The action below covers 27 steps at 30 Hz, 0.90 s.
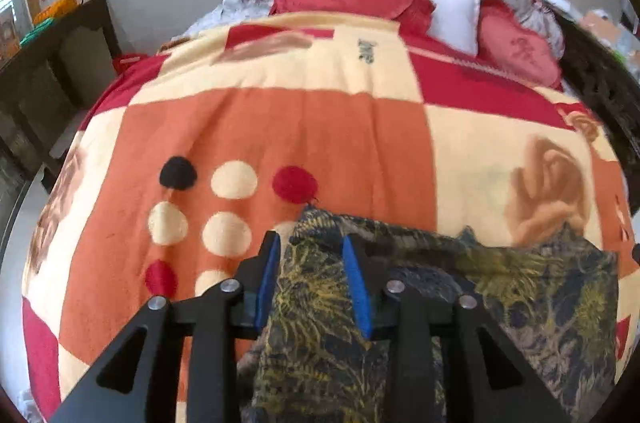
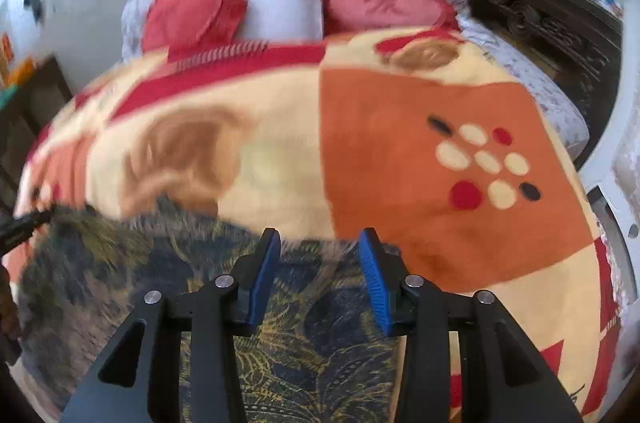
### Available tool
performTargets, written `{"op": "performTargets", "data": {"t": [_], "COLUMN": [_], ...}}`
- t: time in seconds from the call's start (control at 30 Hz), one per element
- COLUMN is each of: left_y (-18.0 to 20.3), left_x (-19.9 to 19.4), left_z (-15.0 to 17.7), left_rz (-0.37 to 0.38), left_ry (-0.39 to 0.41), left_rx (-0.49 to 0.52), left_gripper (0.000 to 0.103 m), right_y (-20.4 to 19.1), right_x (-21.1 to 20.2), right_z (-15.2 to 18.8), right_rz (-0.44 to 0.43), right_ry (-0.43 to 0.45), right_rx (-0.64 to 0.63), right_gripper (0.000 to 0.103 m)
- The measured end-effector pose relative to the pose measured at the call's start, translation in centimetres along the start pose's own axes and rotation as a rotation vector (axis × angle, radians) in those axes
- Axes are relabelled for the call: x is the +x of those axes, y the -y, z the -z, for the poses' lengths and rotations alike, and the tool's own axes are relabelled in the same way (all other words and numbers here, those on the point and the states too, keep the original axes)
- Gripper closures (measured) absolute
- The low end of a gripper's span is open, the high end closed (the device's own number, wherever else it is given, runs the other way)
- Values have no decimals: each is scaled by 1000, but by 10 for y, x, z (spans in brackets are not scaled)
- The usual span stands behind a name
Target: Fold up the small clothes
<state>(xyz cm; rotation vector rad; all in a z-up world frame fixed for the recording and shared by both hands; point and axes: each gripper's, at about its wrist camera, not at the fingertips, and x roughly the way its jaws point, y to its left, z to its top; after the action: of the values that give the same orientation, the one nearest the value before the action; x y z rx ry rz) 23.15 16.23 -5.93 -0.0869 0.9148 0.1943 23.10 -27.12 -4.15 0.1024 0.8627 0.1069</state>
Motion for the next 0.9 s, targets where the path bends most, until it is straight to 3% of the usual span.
{"op": "performTargets", "data": {"t": [0.13, 0.2, 0.33, 0.4, 0.43, 0.5, 0.6, 0.9], "left_y": [32, 54, 61, 50, 50, 56, 61, 60], "left_x": [-8, -7, 21, 27, 26, 26, 26, 29], "left_z": [27, 41, 55, 62, 61, 62, 60, 60], "left_rz": [60, 77, 40, 98, 100, 68, 36, 26], "left_ry": [5, 17, -4, 15, 19, 26, 35, 40], "left_rx": [70, 113, 111, 66, 57, 80, 92, 93], "left_gripper": [61, 53, 40, 38, 37, 36, 34, 33], "right_y": [-10, -26, -50, -40, -32, -14, 0, -16], "right_x": [-12, -9, 9, 29, 41, 45, 49, 48], "right_z": [18, 23, 36, 46, 54, 59, 58, 59], "right_rz": [-10, -12, 130, 159, 160, 61, 9, 105], "right_ry": [30, 24, 36, -11, -48, -32, -37, -31], "right_rx": [27, 13, -85, -76, -66, -5, 43, -32], "right_gripper": [46, 46, 46, 46, 45, 42, 35, 30]}}
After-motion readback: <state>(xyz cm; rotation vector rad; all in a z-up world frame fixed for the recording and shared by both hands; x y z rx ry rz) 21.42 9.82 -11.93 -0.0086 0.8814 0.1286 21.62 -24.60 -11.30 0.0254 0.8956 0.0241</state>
